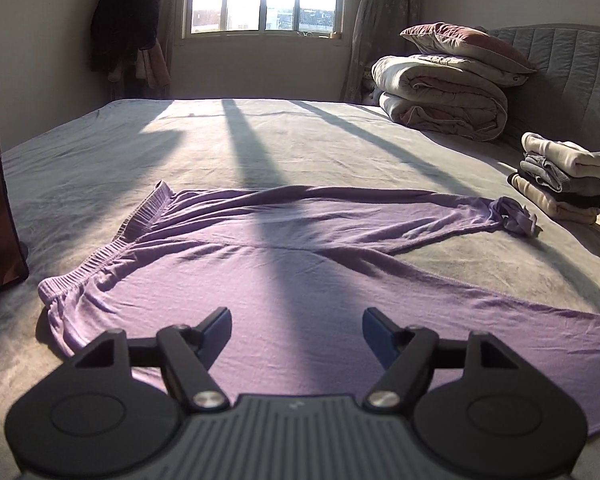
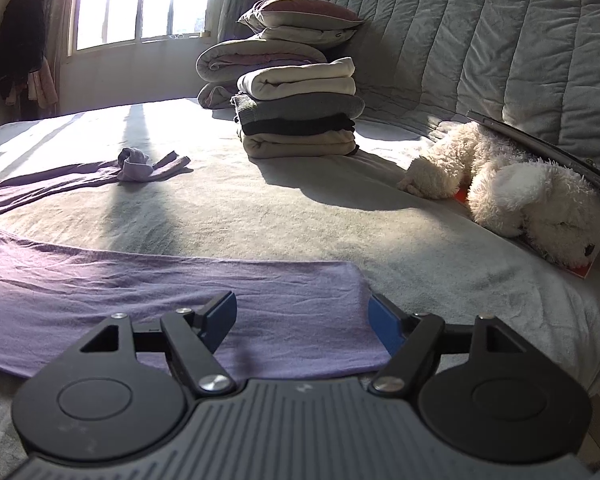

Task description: Fold clothes

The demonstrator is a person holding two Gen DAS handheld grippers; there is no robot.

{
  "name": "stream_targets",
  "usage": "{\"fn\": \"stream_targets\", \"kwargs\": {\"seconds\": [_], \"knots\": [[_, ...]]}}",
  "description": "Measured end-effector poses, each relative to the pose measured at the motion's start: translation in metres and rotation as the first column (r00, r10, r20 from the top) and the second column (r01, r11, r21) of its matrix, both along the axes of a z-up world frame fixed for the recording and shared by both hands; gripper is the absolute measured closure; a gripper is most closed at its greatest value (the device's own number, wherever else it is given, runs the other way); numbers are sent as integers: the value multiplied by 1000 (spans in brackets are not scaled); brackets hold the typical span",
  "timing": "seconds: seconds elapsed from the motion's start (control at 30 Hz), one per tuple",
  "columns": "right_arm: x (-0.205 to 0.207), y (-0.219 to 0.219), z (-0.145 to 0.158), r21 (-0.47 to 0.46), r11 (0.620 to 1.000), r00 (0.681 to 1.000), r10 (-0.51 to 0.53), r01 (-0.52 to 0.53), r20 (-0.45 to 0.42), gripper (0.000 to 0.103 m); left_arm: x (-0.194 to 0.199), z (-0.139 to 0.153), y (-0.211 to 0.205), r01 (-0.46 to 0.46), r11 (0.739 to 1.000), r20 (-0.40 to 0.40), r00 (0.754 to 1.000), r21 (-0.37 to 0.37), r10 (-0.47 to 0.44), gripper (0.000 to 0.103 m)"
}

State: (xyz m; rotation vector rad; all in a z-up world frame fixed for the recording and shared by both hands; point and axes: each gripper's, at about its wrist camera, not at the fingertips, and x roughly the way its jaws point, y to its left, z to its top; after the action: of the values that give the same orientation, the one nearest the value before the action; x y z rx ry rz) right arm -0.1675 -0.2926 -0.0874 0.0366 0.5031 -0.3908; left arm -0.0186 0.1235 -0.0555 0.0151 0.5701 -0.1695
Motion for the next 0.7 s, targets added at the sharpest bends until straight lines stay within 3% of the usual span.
{"fn": "stream_targets", "kwargs": {"seconds": [0.17, 0.33, 0.53, 0.7], "knots": [[6, 9, -6, -1, 999, 999, 49, -49, -18, 27, 8, -19, -4, -11, 998, -76, 997, 58, 15, 28], [3, 3, -9, 24, 999, 999, 43, -43, -20, 25, 2, -14, 8, -85, 992, -72, 993, 91, 91, 27], [11, 8, 0, 37, 997, 998, 63, -62, -29, 25, 5, 13, 24, -173, 985, -68, 982, 16, 174, 27], [39, 26, 13, 30, 989, 989, 147, -147, -17, 25, 30, 35, 36, -248, 969, -45, 968, -10, 248, 29]]}}
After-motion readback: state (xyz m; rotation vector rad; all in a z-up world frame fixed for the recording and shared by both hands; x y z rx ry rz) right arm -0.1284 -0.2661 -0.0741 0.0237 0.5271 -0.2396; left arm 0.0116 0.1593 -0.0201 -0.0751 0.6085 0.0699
